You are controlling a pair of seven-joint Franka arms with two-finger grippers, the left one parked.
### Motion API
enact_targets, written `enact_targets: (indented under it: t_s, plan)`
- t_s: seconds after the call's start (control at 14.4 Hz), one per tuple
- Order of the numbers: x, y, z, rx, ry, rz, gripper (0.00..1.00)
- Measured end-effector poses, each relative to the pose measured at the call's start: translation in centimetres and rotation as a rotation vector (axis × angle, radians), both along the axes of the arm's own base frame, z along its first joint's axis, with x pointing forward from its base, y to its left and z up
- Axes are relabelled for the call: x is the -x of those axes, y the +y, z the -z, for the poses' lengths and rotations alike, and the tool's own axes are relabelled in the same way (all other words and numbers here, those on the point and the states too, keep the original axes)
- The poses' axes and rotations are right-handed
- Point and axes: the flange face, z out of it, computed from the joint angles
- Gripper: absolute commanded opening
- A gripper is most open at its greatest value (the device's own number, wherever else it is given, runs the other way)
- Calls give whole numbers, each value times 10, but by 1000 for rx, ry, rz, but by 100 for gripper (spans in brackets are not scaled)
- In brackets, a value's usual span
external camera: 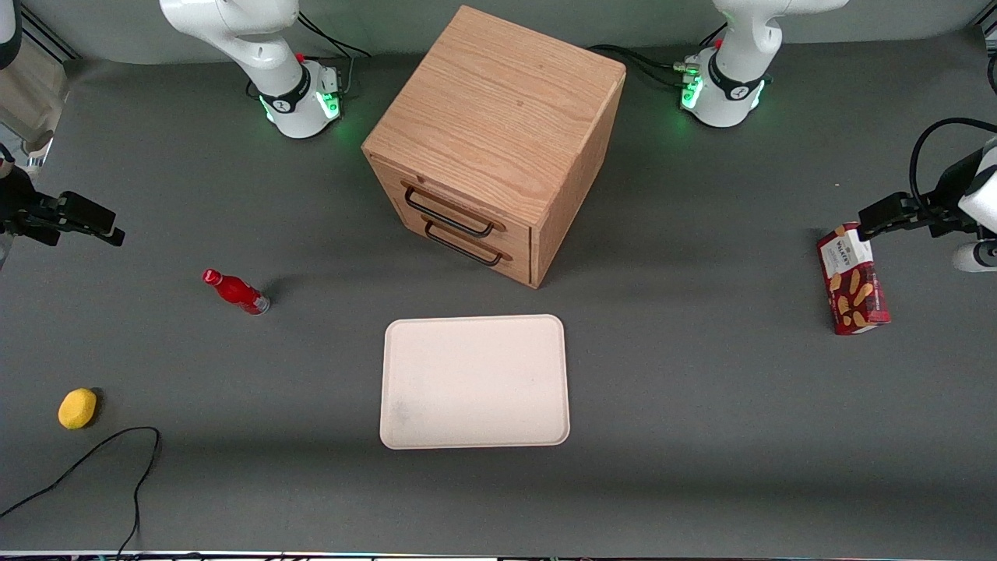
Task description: Open upper drawer
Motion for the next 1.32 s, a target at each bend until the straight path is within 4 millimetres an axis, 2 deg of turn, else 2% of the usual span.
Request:
enact_targets:
  t_s: [0.83,1.11,1.32]
  plan:
    - [0,3,0,0,1,-5,100]
    - [-6,24,9,-1,12,-42,100]
    - [-19,51,19,-1,15,-88,100]
